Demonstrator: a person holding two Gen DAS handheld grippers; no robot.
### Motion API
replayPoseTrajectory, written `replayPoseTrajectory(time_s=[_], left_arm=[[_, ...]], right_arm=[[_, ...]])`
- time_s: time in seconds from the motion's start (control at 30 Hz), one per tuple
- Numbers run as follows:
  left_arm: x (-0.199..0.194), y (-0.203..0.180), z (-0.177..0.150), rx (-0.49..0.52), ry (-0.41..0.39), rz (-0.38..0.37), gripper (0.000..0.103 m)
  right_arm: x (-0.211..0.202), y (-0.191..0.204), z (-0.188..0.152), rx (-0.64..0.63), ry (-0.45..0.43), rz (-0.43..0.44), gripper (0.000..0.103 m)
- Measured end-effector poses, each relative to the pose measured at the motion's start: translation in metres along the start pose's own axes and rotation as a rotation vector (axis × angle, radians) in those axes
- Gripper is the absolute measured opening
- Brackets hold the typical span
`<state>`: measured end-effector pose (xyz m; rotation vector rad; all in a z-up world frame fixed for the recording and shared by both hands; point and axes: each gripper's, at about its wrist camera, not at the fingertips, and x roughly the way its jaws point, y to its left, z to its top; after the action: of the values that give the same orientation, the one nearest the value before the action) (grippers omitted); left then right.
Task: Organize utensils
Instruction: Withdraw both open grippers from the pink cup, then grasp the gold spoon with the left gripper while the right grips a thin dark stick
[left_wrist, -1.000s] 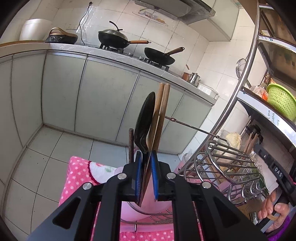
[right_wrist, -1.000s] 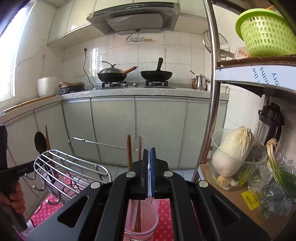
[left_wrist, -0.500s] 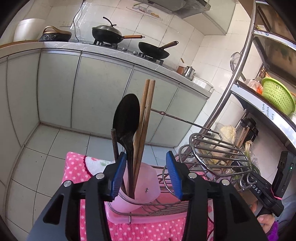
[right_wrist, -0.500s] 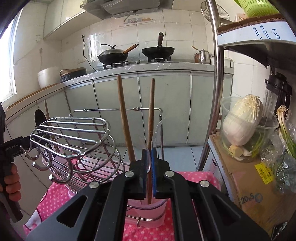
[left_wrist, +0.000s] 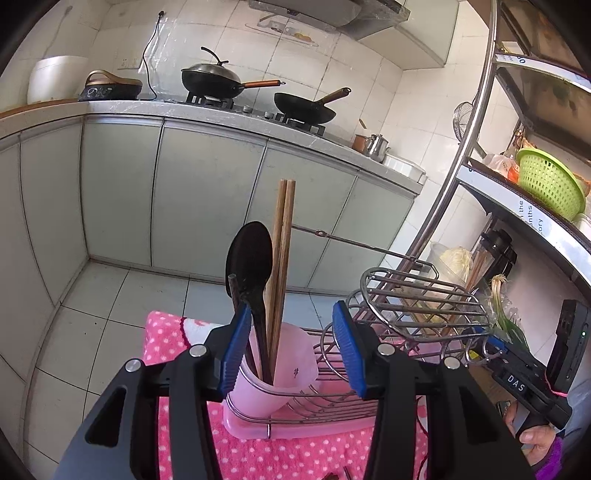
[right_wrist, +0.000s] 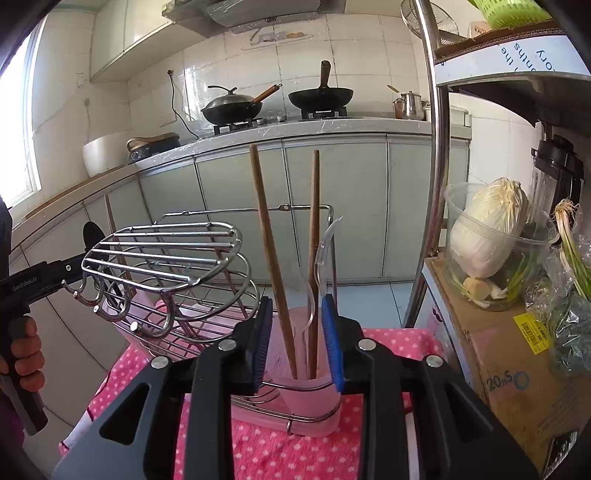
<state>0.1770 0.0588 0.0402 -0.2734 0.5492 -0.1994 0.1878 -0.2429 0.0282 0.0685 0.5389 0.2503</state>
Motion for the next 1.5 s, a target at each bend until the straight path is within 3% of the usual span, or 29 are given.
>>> replayPoseTrajectory(time_s=[0.4, 0.57, 0.8, 1.13, 1.37, 1.5], left_arm=[[-0.024, -0.002, -0.015, 0.017, -0.006, 0.007, 0.045], [-0.031, 0.001, -0.036, -0.014, 0.034, -0.003, 0.045], [-0.024, -0.002, -0.081, -0.023, 0.157, -0.02, 0.045], [-0.006, -0.005, -0.137, -0.029, 0.344, -0.023, 0.042], [0.019, 0.006, -0.16, -0.112, 0.485, -0.029, 0.039], [0.03, 0.004, -0.168, -0.119, 0.53, -0.023, 0.039]], right_arm=[[-0.033, 0.005, -0.026, 0.057, -0.017, 0.032, 0.028], [-0.043, 0.008, -0.048, 0.102, 0.008, 0.048, 0.028], [-0.032, 0.019, -0.089, 0.119, 0.156, 0.087, 0.028], [0.02, 0.047, -0.146, 0.148, 0.457, 0.168, 0.027], [0.053, 0.066, -0.165, 0.1, 0.556, 0.107, 0.019], [0.062, 0.076, -0.174, 0.034, 0.522, 0.045, 0.011]])
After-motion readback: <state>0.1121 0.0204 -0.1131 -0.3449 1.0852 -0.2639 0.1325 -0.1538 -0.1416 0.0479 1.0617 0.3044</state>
